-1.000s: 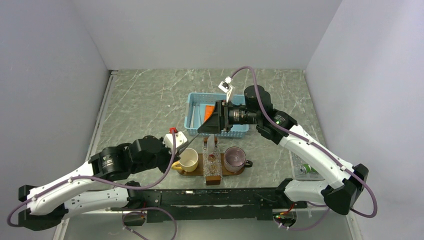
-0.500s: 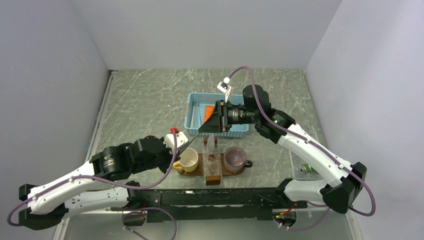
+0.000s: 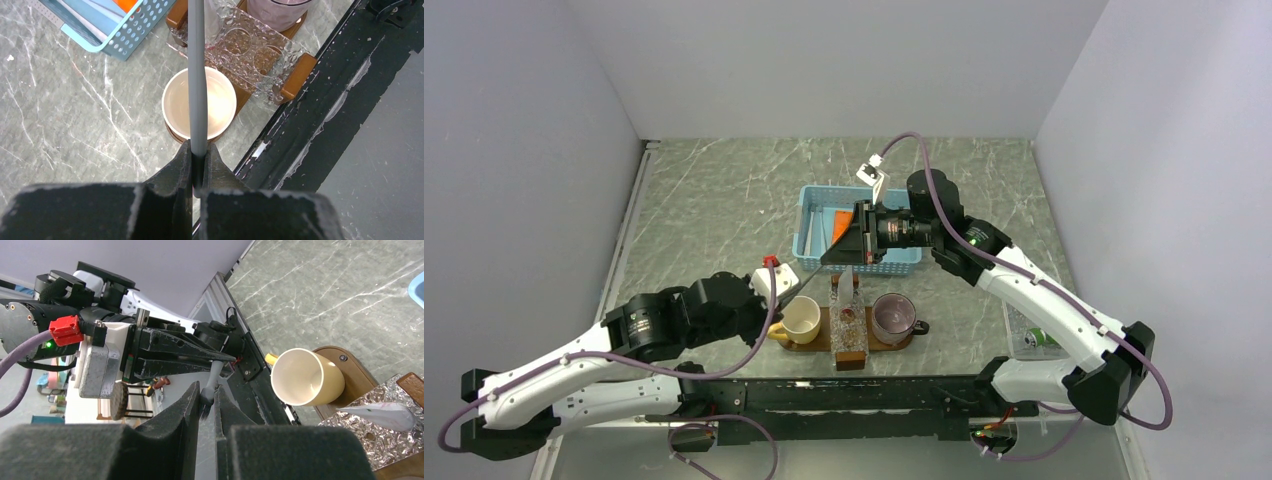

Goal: Prepare toiletry sets of a toothbrush and toothpaste on the tray

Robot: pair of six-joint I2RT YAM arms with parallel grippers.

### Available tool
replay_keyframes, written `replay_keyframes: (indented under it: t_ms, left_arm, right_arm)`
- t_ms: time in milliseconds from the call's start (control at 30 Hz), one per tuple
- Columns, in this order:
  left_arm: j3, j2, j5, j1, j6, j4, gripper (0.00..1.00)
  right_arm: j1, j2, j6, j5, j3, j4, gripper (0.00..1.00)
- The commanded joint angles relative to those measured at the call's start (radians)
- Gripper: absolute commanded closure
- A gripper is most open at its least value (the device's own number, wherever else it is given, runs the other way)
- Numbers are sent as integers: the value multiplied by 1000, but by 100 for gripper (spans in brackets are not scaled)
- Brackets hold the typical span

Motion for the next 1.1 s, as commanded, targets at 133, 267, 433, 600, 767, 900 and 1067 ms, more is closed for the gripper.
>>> replay_keyframes:
  t_ms: [133,267,433,600,767,900,1067]
  left_arm:
    - [34,-17,-26,-4,0,33,85]
    - [32,-36,-18,-4,-7,51,58]
    - [50,-51,10,-4,-25,77,23]
    - [56,-83,91,-4,-49,141,1]
    - [48,-118,113,-4,-79,176,1]
    - [35,-133,91,-4,-91,180,1]
    - [-6,-163,36,-4,-103,194,1]
  right_arm:
    - [17,-10,-10,-21,20,23,100]
    - [17,-30,-40,10,33,-11,100]
    - [19,-51,-101,48,67,-85,100]
    - [18,-79,-186,82,106,-182,100]
    - [19,-124,-315,128,142,-324,100]
    - [19,-164,-396,176,162,-432,100]
    - [22,-202,-483,243,188,-566,100]
